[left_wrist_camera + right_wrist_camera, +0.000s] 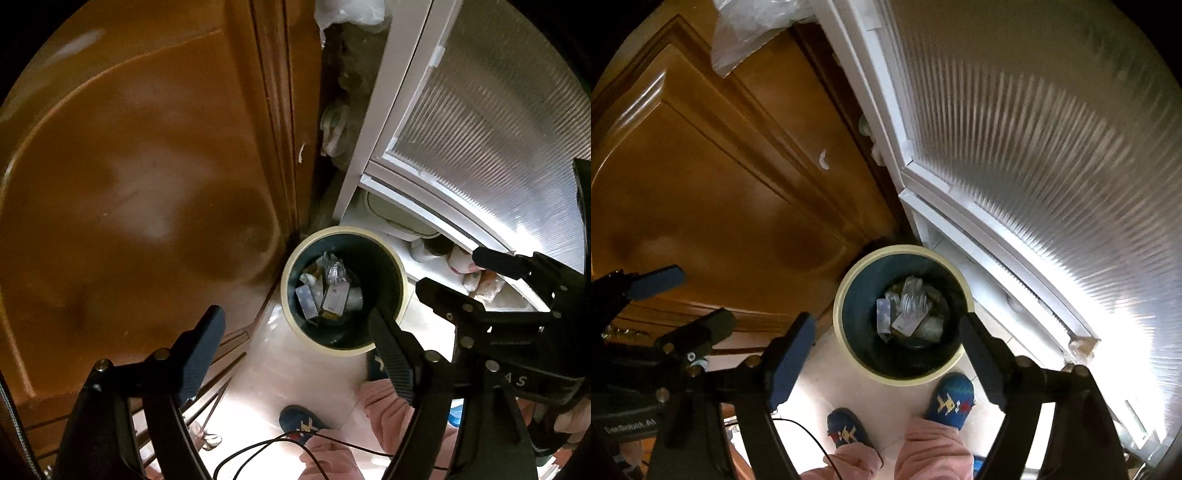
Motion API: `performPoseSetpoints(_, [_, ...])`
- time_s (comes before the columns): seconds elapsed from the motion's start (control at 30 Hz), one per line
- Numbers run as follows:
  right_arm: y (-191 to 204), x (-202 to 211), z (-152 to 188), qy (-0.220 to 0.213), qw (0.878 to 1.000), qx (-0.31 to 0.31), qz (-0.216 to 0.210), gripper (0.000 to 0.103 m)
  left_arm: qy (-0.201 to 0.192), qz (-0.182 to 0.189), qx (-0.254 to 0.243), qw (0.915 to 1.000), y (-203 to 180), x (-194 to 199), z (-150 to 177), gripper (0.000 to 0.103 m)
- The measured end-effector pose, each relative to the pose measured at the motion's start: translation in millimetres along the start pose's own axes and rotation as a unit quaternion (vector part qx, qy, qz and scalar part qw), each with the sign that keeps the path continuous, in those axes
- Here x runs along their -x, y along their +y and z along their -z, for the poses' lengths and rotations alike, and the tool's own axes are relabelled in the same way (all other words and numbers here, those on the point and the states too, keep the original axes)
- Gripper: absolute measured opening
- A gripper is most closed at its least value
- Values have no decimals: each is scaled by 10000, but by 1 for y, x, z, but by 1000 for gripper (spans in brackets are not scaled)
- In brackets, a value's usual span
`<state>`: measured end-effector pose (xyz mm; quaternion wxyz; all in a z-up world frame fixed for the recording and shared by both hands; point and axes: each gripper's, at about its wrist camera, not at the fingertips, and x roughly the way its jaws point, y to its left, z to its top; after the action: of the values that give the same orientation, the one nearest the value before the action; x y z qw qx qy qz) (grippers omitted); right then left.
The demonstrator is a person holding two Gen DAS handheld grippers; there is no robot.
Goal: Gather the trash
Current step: 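Carry the foil ball and paper cup down over the floor bin and open both tools, then raise both tools from the bin back toward the counter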
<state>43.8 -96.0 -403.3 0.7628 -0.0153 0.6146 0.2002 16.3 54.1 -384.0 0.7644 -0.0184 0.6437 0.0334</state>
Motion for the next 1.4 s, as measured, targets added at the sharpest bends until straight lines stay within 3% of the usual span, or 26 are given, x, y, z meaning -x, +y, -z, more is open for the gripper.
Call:
performPoseSetpoints(0.27, [8,34,6,51,9999,53,86,81,-89,62,24,9999,-3,27,3,79])
performPoseSetpoints(0.77, [30,129,1,-19,9996,235,171,81,-223,298,-110,9992,-14,122,12,79])
performPoseSetpoints(1.1, [58,226,-17,-353,9968,697,136,81,-1056,396,-247,9933,-10,229,-2,79])
performPoseSetpoints(1.4, [81,316,-56,-1240,9840,1272,160,81,-2076,310,-78,9777,0,316,-36,80])
